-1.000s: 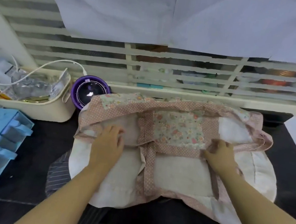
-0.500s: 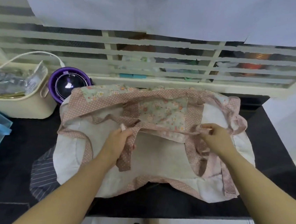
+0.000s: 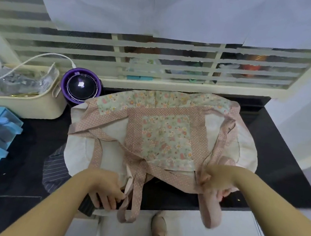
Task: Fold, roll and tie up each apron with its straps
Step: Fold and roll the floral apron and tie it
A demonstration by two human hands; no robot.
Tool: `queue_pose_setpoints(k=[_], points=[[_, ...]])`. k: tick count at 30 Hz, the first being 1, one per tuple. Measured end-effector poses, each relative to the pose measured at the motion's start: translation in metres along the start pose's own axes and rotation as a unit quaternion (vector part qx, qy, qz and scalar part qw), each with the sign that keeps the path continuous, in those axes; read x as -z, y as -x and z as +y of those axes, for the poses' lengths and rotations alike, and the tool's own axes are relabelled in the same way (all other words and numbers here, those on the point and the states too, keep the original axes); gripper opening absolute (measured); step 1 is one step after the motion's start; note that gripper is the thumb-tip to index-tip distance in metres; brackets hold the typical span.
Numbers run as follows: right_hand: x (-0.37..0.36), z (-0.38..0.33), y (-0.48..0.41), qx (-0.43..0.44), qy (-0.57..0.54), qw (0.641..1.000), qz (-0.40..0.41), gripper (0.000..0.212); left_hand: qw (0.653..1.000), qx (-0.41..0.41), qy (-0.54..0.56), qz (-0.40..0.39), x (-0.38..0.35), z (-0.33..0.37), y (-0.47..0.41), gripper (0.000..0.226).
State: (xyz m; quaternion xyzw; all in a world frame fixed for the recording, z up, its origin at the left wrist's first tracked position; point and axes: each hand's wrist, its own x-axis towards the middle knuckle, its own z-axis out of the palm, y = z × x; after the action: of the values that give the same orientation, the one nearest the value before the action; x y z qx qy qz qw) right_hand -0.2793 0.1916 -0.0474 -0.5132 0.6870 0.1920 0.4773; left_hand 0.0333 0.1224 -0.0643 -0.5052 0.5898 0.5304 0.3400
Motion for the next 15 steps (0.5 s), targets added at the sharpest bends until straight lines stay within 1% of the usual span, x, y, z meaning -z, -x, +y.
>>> queue_pose_setpoints(k=[1, 2, 3, 4, 5, 6, 7, 8, 9, 10, 11, 12, 13, 15], points=[[0.004, 0.005, -0.004, 0.009, 0.029, 0.999, 0.028, 0.024, 1.0, -0.009, -0.005, 0.025, 0.005, -0.001, 0.001, 0.021], [0.009, 0.008, -0.007, 0.018, 0.057, 0.995, 0.077, 0.026, 0.996, -0.032, -0.007, 0.08, 0.012, -0.004, 0.0, 0.024], [0.016, 0.01, -0.011, 0.023, 0.055, 0.99, 0.13, 0.028, 0.986, -0.062, -0.002, 0.152, 0.019, -0.004, -0.003, 0.025], [0.022, 0.011, -0.015, 0.028, 0.014, 0.984, 0.175, 0.027, 0.967, -0.095, 0.014, 0.237, 0.023, -0.004, -0.007, 0.024], [0.028, 0.008, -0.019, 0.043, -0.046, 0.976, 0.209, 0.026, 0.936, -0.131, 0.036, 0.325, 0.027, -0.001, -0.01, 0.019], [0.029, 0.005, -0.023, 0.063, -0.098, 0.966, 0.231, 0.026, 0.897, -0.173, 0.05, 0.404, 0.026, 0.002, -0.014, 0.01], [0.029, 0.001, -0.029, 0.09, -0.123, 0.958, 0.244, 0.033, 0.859, -0.214, 0.037, 0.464, 0.025, 0.006, -0.019, 0.011], [0.024, -0.002, -0.034, 0.116, -0.122, 0.954, 0.247, 0.043, 0.84, -0.245, -0.01, 0.484, 0.022, 0.011, -0.026, 0.026], [0.016, -0.005, -0.04, 0.138, -0.1, 0.955, 0.243, 0.056, 0.844, -0.262, -0.069, 0.463, 0.018, 0.013, -0.034, 0.041], [0.003, -0.006, -0.047, 0.148, -0.065, 0.959, 0.234, 0.068, 0.86, -0.259, -0.129, 0.421, 0.014, 0.015, -0.043, 0.052], [-0.009, -0.006, -0.056, 0.143, -0.019, 0.966, 0.216, 0.079, 0.876, -0.239, -0.181, 0.377, 0.009, 0.015, -0.05, 0.059], [-0.021, -0.005, -0.062, 0.132, 0.032, 0.97, 0.203, 0.087, 0.887, -0.215, -0.216, 0.348, 0.005, 0.012, -0.057, 0.063], [-0.029, -0.001, -0.066, 0.117, 0.076, 0.97, 0.198, 0.093, 0.889, -0.198, -0.237, 0.339, 0.002, 0.006, -0.062, 0.065], [-0.035, 0.006, -0.069, 0.093, 0.123, 0.969, 0.194, 0.1, 0.887, -0.183, -0.25, 0.343, -0.001, -0.006, -0.062, 0.065]])
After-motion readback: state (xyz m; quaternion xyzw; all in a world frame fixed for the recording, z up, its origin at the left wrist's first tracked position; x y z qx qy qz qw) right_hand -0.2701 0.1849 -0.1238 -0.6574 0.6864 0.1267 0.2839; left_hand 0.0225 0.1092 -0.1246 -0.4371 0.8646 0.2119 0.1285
